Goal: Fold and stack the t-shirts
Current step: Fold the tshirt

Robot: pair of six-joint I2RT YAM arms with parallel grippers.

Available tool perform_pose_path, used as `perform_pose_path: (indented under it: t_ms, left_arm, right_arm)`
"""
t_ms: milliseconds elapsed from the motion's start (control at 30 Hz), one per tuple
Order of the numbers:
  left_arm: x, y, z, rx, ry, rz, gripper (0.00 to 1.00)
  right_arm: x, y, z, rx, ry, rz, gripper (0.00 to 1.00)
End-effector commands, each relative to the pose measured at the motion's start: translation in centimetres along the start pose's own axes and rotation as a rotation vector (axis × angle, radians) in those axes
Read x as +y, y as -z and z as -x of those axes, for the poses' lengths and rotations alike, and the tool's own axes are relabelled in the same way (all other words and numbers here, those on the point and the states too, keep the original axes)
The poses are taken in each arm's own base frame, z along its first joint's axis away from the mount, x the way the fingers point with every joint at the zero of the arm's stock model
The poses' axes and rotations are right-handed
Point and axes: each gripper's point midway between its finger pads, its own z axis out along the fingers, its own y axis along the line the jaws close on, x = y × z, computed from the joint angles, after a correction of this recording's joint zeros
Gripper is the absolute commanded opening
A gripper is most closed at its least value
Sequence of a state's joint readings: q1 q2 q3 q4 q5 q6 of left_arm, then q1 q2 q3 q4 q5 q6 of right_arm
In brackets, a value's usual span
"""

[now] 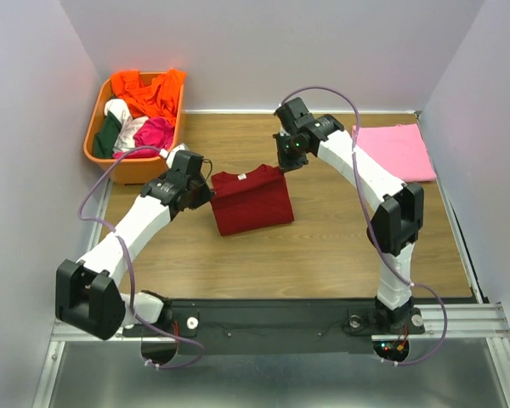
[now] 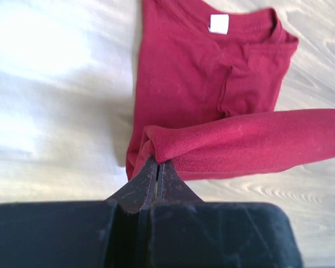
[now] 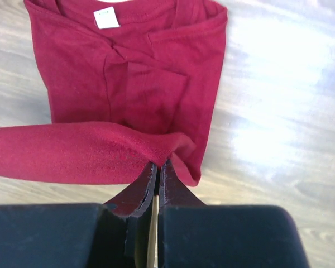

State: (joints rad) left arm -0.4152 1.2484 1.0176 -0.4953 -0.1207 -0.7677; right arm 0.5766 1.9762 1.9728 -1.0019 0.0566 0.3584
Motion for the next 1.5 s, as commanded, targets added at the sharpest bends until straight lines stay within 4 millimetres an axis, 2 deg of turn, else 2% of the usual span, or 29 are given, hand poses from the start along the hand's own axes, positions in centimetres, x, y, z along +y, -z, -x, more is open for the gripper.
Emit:
perform_pose_path:
  t_ms: [0,200,233,300,433,733,933,1133,1233,1333,1367,1433,1467]
  left_arm:
    - [1.4,-1.3,2.0,-0.028,-0.087,0.059,0.00]
    - [1.2,-4.9,2.8,-0.009,-0.148,0.069,0.00]
    - [1.7,-5.8,2.7,0.005,-0.158,0.094,0.00]
    - [1.6,-6.5,3.3,-0.005,-0.161,0.103,0.00]
    - [0.7,-7.0,5.1,-0.059,-0.161,0.095,0.00]
    - [-0.7,-8.5,6.2,-0.075,-0.174,0.065,0.00]
    - [-0.2,-10.6,6.4,-0.088,-0.161,0.099,0.00]
    - [-1.3,-12.6,7.6,-0.126,-0.166,0.083,0.00]
    - [-1.5,-13.2,8.2,-0.152,-0.169,0.086,0.04]
    - [-1.5,-13.8,8.5,-0.169,-0.170,0.089,0.07]
    - [-1.6,-13.8,9.0,-0.181,-0.169,0.093,0.14]
    - [-1.6,-14.3,9.2,-0.188,-0.171,0.100,0.20]
    - [-1.8,-14.4,9.5,-0.196,-0.173,0.099,0.29]
  right_arm:
    - [-2.4,-0.2,3.2,-0.066,0.031,-0.064,0.01]
    - [-3.4,-3.7,3.3,-0.026,0.025,-0.080,0.01]
    - [-3.5,-4.3,3.1,-0.016,0.025,-0.082,0.01]
    - [-3.8,-5.3,3.0,-0.005,0.017,-0.089,0.01]
    - [-4.1,-5.9,3.7,-0.033,-0.003,-0.092,0.01]
    - [-4.6,-6.8,5.8,-0.089,-0.036,-0.069,0.01]
    - [-5.4,-8.8,6.4,-0.117,-0.047,-0.087,0.01]
    - [-5.9,-11.2,7.1,-0.148,-0.069,-0.084,0.02]
    - [-6.5,-11.7,7.6,-0.166,-0.083,-0.097,0.10]
    - [-7.0,-12.2,8.3,-0.194,-0.109,-0.095,0.13]
    - [-7.1,-12.3,8.6,-0.203,-0.117,-0.091,0.15]
    - [-7.5,-12.3,9.3,-0.223,-0.134,-0.086,0.20]
    - [-7.6,-12.3,9.6,-0.228,-0.138,-0.088,0.24]
